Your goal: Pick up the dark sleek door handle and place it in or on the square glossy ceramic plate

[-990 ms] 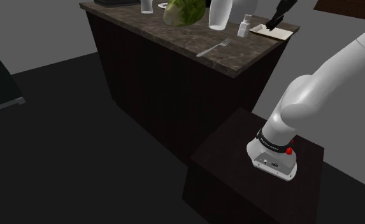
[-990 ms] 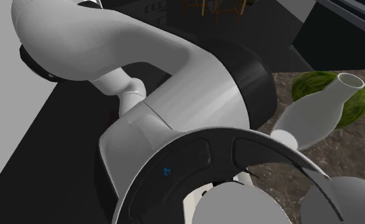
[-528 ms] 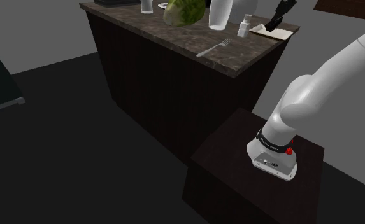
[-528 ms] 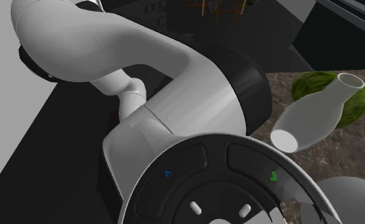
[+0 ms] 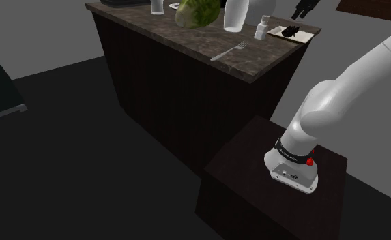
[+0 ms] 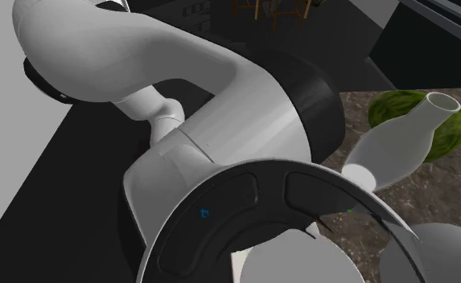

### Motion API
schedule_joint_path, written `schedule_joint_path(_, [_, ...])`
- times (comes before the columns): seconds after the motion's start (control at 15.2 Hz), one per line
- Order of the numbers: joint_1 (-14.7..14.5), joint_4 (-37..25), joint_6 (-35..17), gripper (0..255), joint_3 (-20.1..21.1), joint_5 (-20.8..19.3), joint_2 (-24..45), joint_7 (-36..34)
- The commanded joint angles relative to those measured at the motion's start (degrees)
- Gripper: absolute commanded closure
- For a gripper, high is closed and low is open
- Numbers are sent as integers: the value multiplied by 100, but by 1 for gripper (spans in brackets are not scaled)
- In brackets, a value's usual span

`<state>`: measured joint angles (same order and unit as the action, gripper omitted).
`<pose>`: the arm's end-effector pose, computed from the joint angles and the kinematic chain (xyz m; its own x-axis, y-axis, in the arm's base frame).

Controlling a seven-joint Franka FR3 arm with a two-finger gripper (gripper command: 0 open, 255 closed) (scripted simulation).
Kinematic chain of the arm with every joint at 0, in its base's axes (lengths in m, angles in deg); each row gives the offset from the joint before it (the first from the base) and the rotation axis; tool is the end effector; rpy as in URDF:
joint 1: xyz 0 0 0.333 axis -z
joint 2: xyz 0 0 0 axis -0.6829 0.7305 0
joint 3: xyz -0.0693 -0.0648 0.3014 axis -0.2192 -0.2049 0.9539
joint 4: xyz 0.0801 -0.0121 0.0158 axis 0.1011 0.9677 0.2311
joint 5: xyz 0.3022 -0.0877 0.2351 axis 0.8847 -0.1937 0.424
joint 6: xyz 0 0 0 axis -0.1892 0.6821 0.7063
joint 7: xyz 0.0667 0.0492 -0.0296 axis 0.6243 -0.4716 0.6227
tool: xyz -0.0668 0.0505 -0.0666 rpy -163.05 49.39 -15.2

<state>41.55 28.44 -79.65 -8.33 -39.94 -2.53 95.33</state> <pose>0.2167 -0.4789 0.6173 0.9327 -0.2010 0.2994 -0.2007 -0.9791 -0.0319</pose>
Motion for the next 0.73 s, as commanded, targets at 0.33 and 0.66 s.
schedule_joint_path(0.33, [-7,-649,643,0,19,17,11,14])
schedule_joint_path(0.66, [-8,-650,643,0,19,17,12,14])
